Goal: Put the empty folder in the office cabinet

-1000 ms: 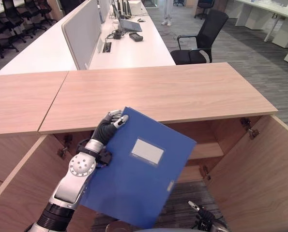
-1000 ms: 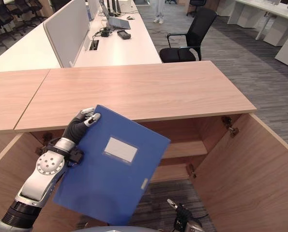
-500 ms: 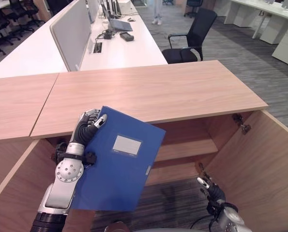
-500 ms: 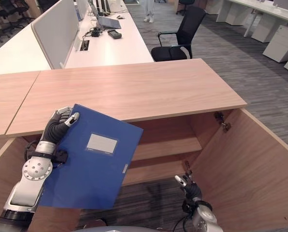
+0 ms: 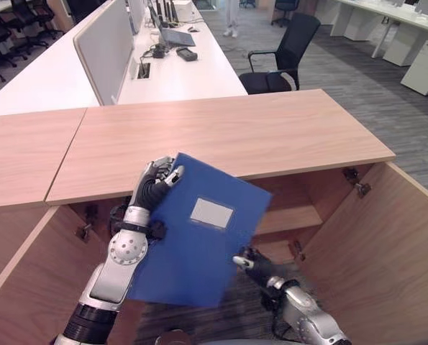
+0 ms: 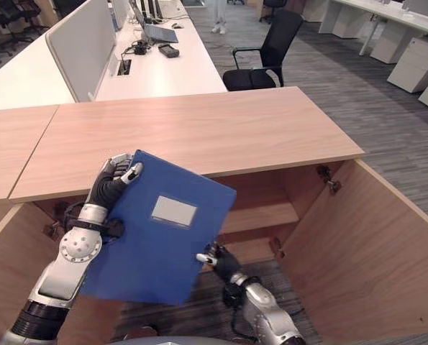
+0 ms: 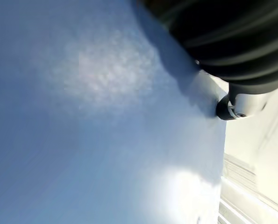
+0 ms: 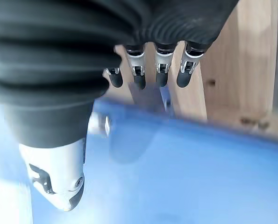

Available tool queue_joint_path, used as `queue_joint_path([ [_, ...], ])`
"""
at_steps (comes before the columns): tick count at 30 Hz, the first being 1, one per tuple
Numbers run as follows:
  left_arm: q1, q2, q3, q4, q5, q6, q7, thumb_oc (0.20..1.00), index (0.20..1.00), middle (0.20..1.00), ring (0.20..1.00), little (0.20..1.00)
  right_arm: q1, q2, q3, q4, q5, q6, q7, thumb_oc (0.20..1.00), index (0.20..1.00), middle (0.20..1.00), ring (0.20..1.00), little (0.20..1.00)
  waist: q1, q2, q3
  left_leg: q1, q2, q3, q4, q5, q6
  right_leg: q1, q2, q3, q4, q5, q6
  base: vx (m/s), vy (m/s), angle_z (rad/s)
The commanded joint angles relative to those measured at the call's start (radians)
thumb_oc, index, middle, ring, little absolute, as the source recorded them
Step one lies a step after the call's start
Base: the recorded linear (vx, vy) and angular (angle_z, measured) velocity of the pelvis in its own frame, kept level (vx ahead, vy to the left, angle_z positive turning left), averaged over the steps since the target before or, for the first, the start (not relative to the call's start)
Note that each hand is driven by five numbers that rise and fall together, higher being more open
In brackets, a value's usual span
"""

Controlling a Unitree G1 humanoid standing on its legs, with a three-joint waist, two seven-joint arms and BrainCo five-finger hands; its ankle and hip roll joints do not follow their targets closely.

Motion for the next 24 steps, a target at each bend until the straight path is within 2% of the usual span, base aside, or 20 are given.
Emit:
queue_joint_path([
  [1,-0.079,0.022,0.033,-0.018,0.03,-0.067,0.054,0.2,0.2,0.2,0.2,0.2,-0.021,0.017,-0.029,-0.035,0.087,-0.033,0.012,1.0,1.0,1.0,1.0,1.0,0.0,-0.044,-0.005,-0.093,-0.014,-0.013,0.156,-0.108,-0.002,0.052,0.007,-0.021,-0.148,0.112,0.026,-0.01,-0.009,0.05],
  [12,-0.179,-0.007,-0.071,0.014,0.015,-0.073,0.055,0.2,0.2,0.2,0.2,0.2,-0.124,0.059,0.096,-0.013,0.166,-0.03,0.023,1.0,1.0,1.0,1.0,1.0,0.016,-0.049,0.002,-0.098,-0.012,-0.016,0.162,-0.104,-0.004,0.048,0.007,-0.024,-0.144,0.115,0.024,-0.01,-0.004,0.03],
  [14,-0.193,-0.02,-0.09,0.012,-0.039,-0.078,0.031,0.2,0.2,0.2,0.2,0.2,-0.144,0.07,0.113,-0.005,0.181,-0.027,0.032,1.0,1.0,1.0,1.0,1.0,0.02,-0.049,0.002,-0.098,-0.013,-0.017,0.162,-0.104,-0.003,0.047,0.007,-0.027,-0.143,0.115,0.024,0.0,0.0,0.0],
  [15,-0.207,-0.032,-0.115,-0.004,-0.137,-0.093,-0.002,0.2,0.2,0.2,0.2,0.2,-0.171,0.085,0.136,0.015,0.194,-0.027,0.039,1.0,1.0,1.0,1.0,1.0,0.026,-0.049,0.003,-0.099,-0.013,-0.018,0.161,-0.102,-0.003,0.046,0.006,-0.03,-0.142,0.116,0.024,-0.01,-0.006,0.04],
  [16,-0.207,-0.032,-0.115,-0.004,-0.138,-0.093,-0.002,0.2,0.2,0.2,0.2,0.2,-0.172,0.085,0.136,0.015,0.194,-0.027,0.04,1.0,1.0,1.0,1.0,1.0,0.026,-0.049,0.003,-0.099,-0.013,-0.018,0.161,-0.102,-0.003,0.046,0.006,-0.03,-0.142,0.116,0.024,-0.01,-0.003,0.08],
  [19,-0.208,-0.043,-0.154,-0.039,-0.282,-0.105,-0.063,0.2,0.2,0.2,0.2,0.2,-0.208,0.1,0.162,0.047,0.199,-0.026,0.048,1.0,1.0,1.0,1.0,1.0,0.035,-0.046,0.006,-0.099,-0.015,-0.019,0.16,-0.1,-0.002,0.048,0.006,-0.035,-0.142,0.118,0.025,-0.01,-0.001,0.05],
  [20,-0.208,-0.045,-0.164,-0.047,-0.322,-0.102,-0.083,0.2,0.2,0.2,0.2,0.2,-0.215,0.103,0.164,0.052,0.201,-0.024,0.05,0.918,0.918,0.918,0.918,0.918,0.037,-0.046,0.007,-0.098,-0.015,-0.018,0.159,-0.099,-0.001,0.048,0.006,-0.036,-0.142,0.118,0.025,0.0,0.0,0.0],
  [21,-0.208,-0.051,-0.18,-0.06,-0.366,-0.102,-0.104,0.2,0.2,0.2,0.2,0.2,-0.223,0.108,0.17,0.056,0.205,-0.021,0.054,0.755,0.755,0.755,0.755,0.755,0.038,-0.044,0.008,-0.098,-0.016,-0.018,0.16,-0.099,-0.001,0.049,0.006,-0.037,-0.141,0.118,0.025,0.0,0.0,0.0],
  [22,-0.206,-0.055,-0.196,-0.069,-0.417,-0.1,-0.128,0.2,0.2,0.2,0.2,0.2,-0.226,0.113,0.174,0.056,0.213,-0.019,0.061,0.416,0.416,0.416,0.416,0.416,0.039,-0.043,0.009,-0.098,-0.016,-0.019,0.16,-0.099,0.0,0.049,0.005,-0.038,-0.14,0.118,0.025,0.0,0.0,0.0],
  [23,-0.207,-0.054,-0.196,-0.07,-0.419,-0.099,-0.129,0.2,0.2,0.2,0.2,0.2,-0.226,0.113,0.173,0.056,0.214,-0.019,0.061,0.2,0.2,0.2,0.2,0.2,0.039,-0.044,0.009,-0.097,-0.016,-0.019,0.16,-0.099,0.0,0.049,0.005,-0.038,-0.14,0.118,0.025,0.0,0.0,0.0],
  [24,-0.197,-0.082,-0.257,-0.073,-0.608,-0.077,-0.187,0.2,0.2,0.2,0.2,0.2,-0.226,0.123,0.187,0.058,0.253,-0.018,0.068,0.2,0.2,0.2,0.2,0.2,0.037,-0.041,0.011,-0.096,-0.017,-0.018,0.157,-0.098,0.002,0.049,0.004,-0.041,-0.14,0.12,0.026,0.0,0.0,0.0],
])
